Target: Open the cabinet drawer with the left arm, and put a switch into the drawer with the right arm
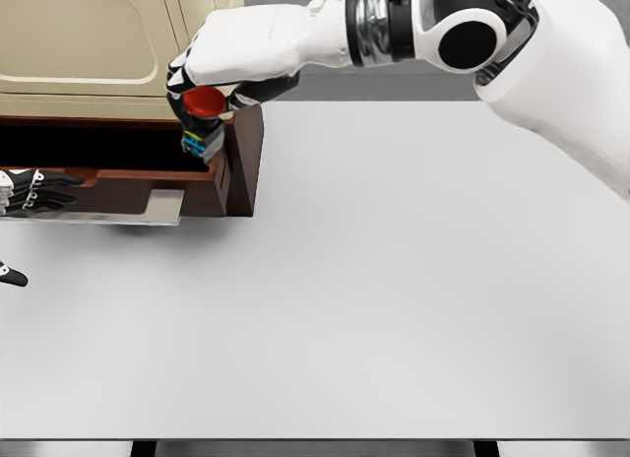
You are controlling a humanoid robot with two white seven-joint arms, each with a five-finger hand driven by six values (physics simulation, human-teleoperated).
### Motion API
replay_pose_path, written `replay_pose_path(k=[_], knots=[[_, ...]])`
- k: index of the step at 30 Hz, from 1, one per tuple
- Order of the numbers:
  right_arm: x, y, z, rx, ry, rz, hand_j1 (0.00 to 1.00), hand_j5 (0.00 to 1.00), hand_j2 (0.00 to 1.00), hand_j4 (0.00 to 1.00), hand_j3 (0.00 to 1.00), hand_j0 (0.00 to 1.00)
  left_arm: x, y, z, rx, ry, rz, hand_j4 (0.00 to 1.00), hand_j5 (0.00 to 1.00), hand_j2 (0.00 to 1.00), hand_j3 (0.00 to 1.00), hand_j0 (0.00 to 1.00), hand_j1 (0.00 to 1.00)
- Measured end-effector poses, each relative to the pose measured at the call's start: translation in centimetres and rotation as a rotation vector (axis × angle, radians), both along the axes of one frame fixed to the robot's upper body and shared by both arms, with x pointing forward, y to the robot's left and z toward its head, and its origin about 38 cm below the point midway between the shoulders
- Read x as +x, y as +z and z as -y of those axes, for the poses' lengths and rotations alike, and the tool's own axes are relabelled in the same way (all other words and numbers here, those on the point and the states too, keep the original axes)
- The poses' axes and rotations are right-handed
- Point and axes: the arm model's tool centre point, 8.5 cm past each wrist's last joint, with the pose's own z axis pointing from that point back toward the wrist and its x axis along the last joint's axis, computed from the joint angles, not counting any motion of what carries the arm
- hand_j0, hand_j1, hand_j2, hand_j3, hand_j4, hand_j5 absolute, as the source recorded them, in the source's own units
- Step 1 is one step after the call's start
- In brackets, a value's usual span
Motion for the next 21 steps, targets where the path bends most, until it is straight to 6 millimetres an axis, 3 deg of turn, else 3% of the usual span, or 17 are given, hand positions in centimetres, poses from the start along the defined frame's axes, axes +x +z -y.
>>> replay_pose_path(k=[21], knots=[[1.3,-2.6,-5.2,-0.095,-0.007,0.038,0.45,0.45,0.45,0.45,0.45,0.45,0.0,0.0,0.0,-0.008,0.005,-0.006,1.00,1.00,1.00,1.00,1.00,1.00]])
